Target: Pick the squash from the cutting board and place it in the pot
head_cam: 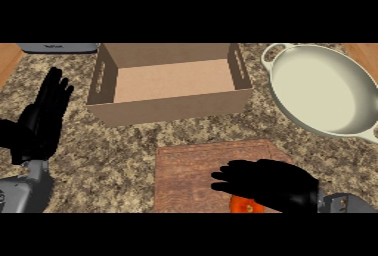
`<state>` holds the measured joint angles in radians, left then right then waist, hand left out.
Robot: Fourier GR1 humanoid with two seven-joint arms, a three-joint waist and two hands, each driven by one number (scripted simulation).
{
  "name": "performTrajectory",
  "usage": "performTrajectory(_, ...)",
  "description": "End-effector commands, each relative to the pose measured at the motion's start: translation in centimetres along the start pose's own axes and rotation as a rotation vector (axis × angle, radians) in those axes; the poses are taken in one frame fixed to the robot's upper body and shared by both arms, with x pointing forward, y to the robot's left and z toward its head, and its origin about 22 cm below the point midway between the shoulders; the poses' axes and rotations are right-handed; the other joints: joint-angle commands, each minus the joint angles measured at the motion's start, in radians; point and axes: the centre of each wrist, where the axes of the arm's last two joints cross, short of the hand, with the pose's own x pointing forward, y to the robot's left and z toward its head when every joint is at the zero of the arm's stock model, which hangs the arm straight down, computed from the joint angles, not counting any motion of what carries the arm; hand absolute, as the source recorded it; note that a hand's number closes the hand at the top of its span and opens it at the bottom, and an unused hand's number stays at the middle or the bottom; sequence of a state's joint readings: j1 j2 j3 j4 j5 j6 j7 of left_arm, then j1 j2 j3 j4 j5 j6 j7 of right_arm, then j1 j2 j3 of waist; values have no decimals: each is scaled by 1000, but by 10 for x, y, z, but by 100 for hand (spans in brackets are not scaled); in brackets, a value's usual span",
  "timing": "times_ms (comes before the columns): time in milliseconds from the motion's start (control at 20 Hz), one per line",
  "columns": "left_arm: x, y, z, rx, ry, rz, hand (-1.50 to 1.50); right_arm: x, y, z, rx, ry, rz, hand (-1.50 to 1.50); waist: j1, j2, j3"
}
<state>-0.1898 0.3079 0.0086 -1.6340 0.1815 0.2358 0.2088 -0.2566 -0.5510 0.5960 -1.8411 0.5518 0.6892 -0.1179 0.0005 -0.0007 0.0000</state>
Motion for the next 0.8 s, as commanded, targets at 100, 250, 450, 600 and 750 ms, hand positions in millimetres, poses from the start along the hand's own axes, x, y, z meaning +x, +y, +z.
performTrajectory(100,2,5,0,12,3,-3,0,7,16,-21,-9,-3,-8,-150,1,0,0)
performTrajectory(250,-1,18,8,-7,-4,1,0,9,31,-17,-8,-13,14,-150,1,-1,0)
performTrajectory(450,-14,5,-12,4,2,16,0,0,25,-37,0,35,13,-150,-1,1,0)
performTrajectory(600,-12,7,-1,5,1,7,0,-11,26,-50,3,65,13,-150,3,1,0)
performTrajectory(750,3,7,-10,5,8,-2,0,-12,38,-55,7,54,18,-150,0,1,0)
